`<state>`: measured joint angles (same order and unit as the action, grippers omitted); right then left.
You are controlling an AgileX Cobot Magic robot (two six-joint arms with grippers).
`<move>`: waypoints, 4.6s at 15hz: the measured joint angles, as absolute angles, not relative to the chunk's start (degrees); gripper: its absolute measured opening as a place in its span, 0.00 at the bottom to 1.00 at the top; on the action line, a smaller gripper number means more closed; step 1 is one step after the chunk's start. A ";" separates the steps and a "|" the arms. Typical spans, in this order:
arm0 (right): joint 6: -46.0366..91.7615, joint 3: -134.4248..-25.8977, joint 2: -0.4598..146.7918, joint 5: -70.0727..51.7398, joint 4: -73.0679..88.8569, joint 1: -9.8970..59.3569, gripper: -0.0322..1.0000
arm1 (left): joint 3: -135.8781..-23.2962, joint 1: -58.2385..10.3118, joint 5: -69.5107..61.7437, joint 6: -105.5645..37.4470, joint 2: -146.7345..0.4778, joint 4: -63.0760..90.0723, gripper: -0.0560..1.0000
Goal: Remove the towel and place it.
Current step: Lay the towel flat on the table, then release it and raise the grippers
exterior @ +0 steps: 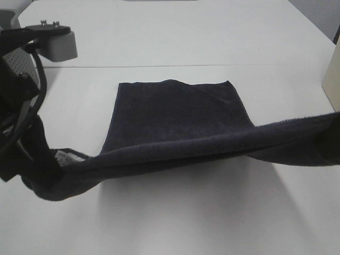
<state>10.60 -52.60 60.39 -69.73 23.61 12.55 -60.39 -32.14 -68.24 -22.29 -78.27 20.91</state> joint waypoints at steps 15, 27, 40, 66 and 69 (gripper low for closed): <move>8.37 -37.24 74.26 -69.61 24.64 12.55 0.05 | -45.55 -39.36 -66.52 -22.80 -92.99 32.03 0.05; 15.64 -37.30 94.82 -69.27 23.95 12.55 0.05 | -57.81 -39.36 -68.70 -22.80 -109.38 29.16 0.05; 22.23 -34.66 97.92 -69.21 31.28 12.55 0.32 | -62.40 -46.01 -69.27 -22.98 -112.53 31.40 0.33; 16.84 -82.45 103.08 -69.96 28.88 0.92 0.75 | -87.66 -10.26 -66.06 -18.68 -112.24 23.26 0.83; 16.79 -90.81 112.30 -69.90 29.68 0.92 0.75 | -91.44 -5.21 -64.34 -20.34 -116.43 24.69 0.83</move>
